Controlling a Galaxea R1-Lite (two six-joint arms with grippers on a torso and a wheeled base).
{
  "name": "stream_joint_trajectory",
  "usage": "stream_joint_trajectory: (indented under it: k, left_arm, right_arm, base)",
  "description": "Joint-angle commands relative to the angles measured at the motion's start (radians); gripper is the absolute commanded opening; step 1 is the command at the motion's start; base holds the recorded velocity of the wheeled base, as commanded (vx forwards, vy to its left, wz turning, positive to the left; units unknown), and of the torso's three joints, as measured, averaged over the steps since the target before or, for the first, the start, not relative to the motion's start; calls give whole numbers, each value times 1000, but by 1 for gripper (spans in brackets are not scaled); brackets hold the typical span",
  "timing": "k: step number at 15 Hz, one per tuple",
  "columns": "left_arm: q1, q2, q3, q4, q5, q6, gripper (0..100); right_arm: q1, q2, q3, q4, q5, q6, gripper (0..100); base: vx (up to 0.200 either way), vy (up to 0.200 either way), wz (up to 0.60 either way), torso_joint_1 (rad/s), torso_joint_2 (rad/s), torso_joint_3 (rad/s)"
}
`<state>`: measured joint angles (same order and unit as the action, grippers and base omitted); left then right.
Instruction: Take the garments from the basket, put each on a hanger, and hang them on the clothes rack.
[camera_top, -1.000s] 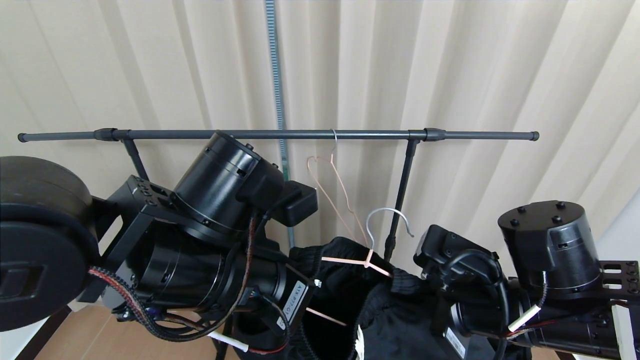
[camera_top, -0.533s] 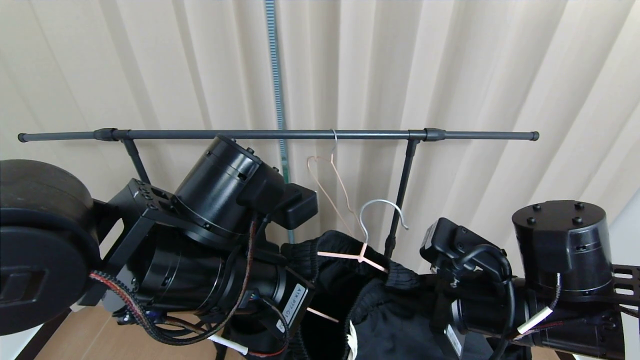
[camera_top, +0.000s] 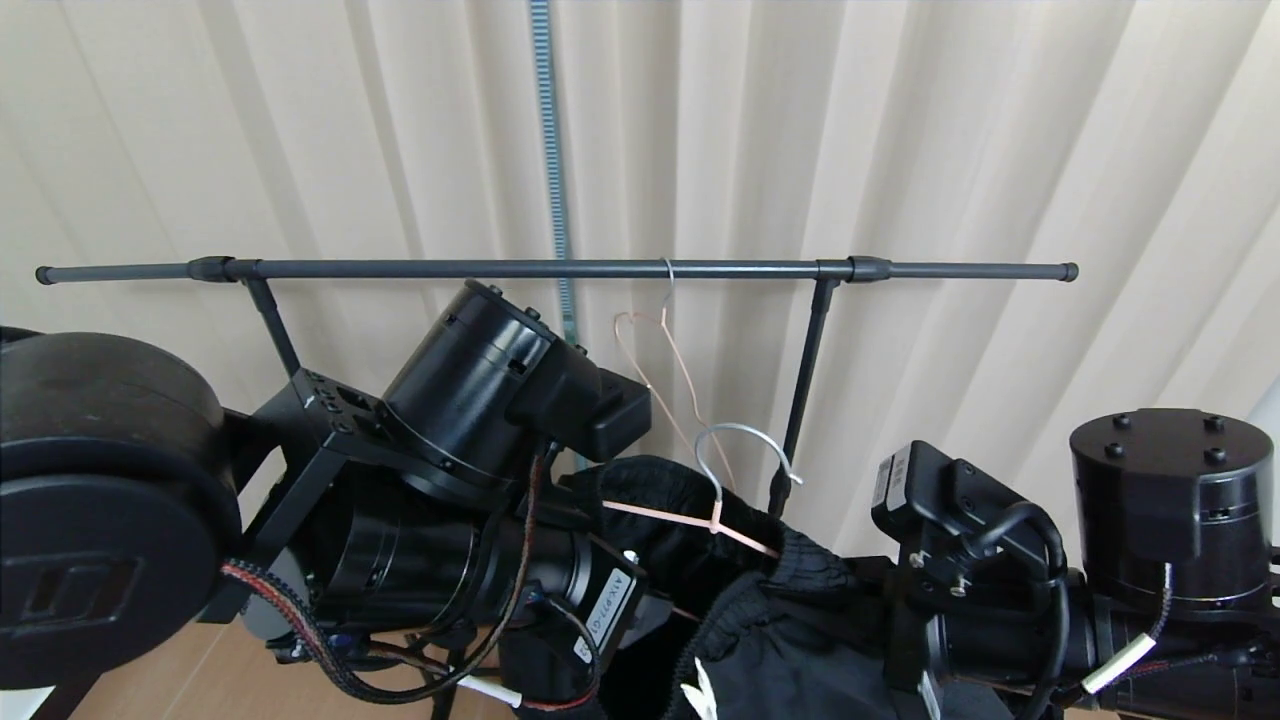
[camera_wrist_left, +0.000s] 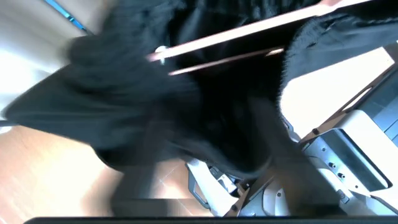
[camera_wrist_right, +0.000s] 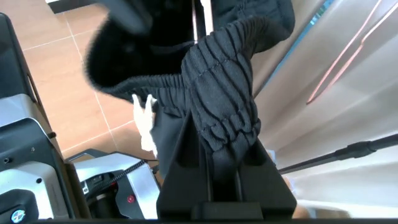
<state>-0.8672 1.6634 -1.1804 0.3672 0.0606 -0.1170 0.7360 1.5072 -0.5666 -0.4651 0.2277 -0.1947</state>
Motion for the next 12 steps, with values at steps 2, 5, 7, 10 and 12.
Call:
stream_joint_trajectory:
  k: [2,5,7,10,12]
  left_arm:
    - [-13,2,4,1,2,-1,100]
    - [-15,-67,10,4,4,-1,100]
    - [-15,-117,45,2,4,4,100]
    - [-9,-186,96,-1,1,4,100]
    - [11,-246,147,-13,-1,14,100]
  right_arm:
    - [0,-2,5,-1,1,0,0]
    - [-21,2,2,-3,2,0,0]
    - [-44,2,1,-3,29,0,0]
    - [-81,4,5,-1,88,-3,0]
    - [-96,5,17,-1,136,-5,0]
  base:
    - [0,0,0,0,0,0]
    - [0,0,0,0,0,0]
    - [0,0,0,0,0,0]
    - [0,0,0,0,0,0]
    - [0,0,0,0,0,0]
